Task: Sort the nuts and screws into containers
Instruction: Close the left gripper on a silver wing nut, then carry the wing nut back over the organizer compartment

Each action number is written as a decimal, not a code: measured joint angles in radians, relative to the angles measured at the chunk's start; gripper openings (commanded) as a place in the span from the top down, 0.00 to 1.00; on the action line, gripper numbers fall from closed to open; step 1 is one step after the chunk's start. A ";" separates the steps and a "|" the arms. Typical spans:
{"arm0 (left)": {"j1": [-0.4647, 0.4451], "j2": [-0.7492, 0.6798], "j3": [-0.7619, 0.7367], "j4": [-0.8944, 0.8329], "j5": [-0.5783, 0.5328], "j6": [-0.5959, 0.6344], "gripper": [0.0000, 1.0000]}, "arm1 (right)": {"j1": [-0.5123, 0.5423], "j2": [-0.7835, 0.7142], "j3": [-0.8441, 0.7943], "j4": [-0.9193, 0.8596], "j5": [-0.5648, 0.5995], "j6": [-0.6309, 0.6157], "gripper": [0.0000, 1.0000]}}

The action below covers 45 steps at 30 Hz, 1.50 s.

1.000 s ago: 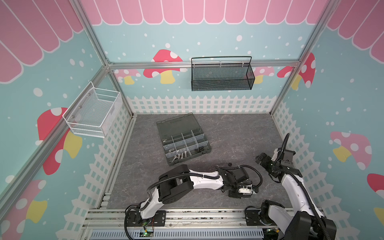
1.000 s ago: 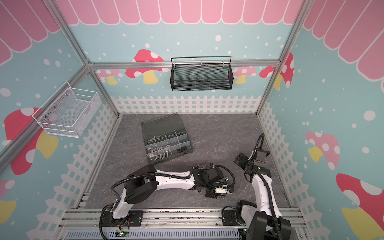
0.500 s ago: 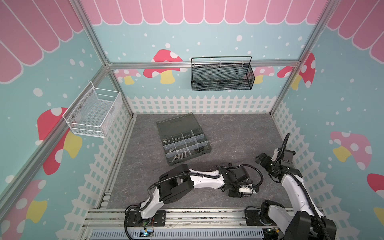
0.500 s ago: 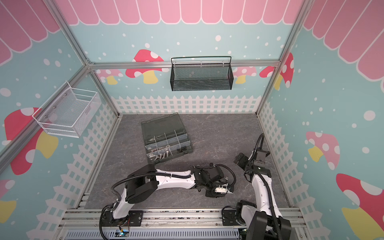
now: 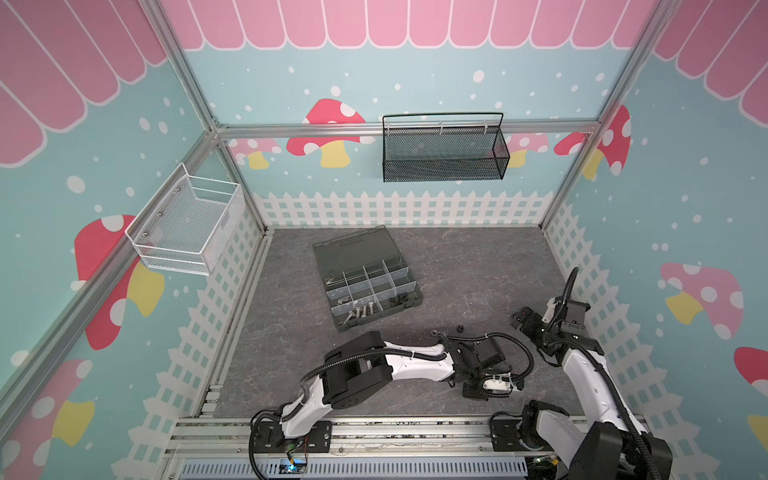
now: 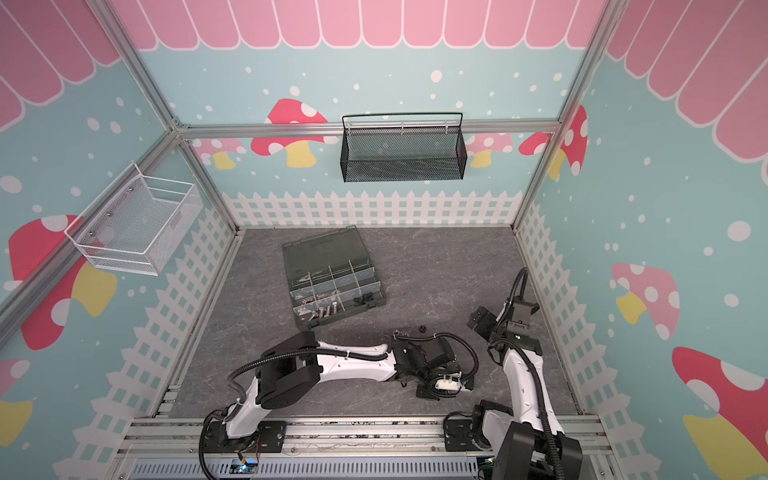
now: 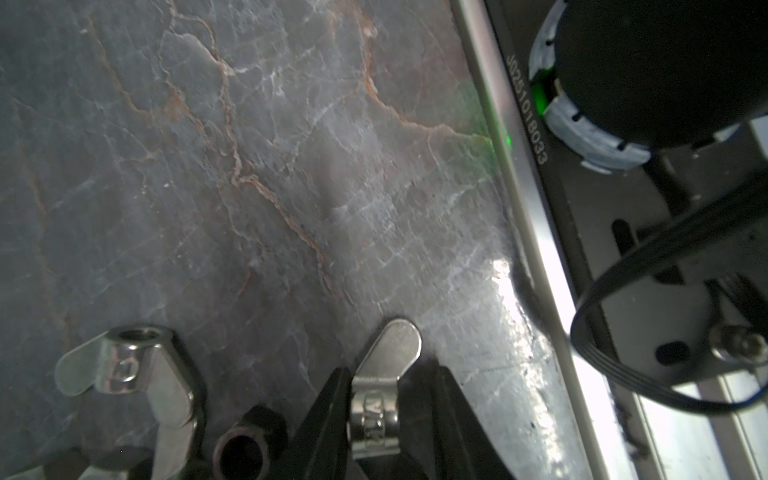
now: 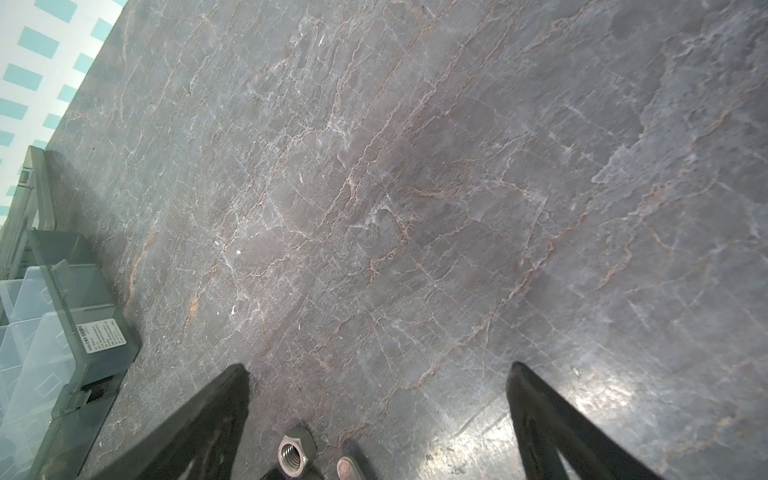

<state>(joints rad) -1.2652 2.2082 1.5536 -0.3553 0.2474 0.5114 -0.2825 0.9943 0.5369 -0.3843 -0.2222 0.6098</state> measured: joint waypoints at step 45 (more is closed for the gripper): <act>0.529 -0.867 -0.624 0.111 -0.489 -0.667 1.00 | 0.152 -0.194 0.081 -0.081 0.000 -0.122 0.02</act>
<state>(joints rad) -0.7361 1.3407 0.9298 -0.2443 -0.2417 -0.1555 -0.1307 0.8001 0.6178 -0.4652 -0.2226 0.4877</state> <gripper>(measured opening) 0.128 0.980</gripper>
